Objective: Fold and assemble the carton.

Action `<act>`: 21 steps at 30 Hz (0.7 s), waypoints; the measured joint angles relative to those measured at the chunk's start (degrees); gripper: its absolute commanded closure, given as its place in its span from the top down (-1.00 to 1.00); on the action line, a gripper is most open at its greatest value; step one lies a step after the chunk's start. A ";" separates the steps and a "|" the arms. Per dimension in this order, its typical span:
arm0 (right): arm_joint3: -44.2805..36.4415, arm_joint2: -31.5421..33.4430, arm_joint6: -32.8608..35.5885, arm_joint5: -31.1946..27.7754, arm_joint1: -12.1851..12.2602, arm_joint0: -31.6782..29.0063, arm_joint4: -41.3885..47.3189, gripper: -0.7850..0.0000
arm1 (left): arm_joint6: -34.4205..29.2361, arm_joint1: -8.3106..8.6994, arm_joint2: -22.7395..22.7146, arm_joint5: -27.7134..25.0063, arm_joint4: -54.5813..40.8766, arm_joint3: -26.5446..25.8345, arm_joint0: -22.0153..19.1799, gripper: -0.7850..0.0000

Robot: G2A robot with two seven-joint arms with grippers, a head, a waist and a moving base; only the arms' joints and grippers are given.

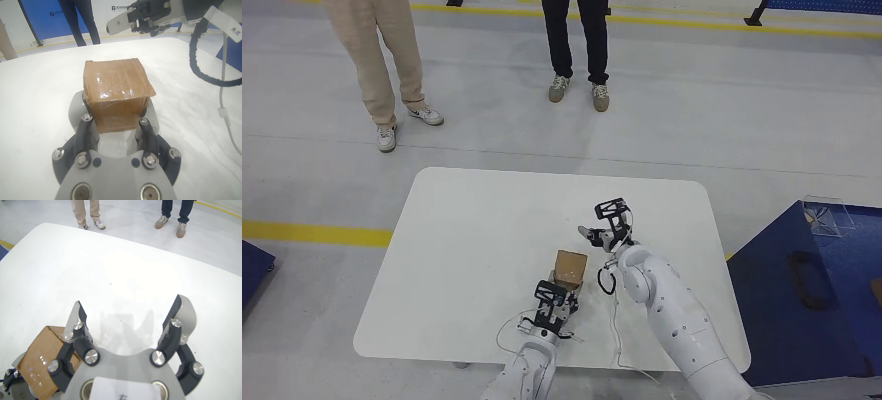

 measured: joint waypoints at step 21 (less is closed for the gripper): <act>-9.84 9.05 0.60 -1.54 2.14 -5.51 5.55 1.00 | -29.18 0.56 -11.28 -24.79 -57.97 -21.85 10.93 1.00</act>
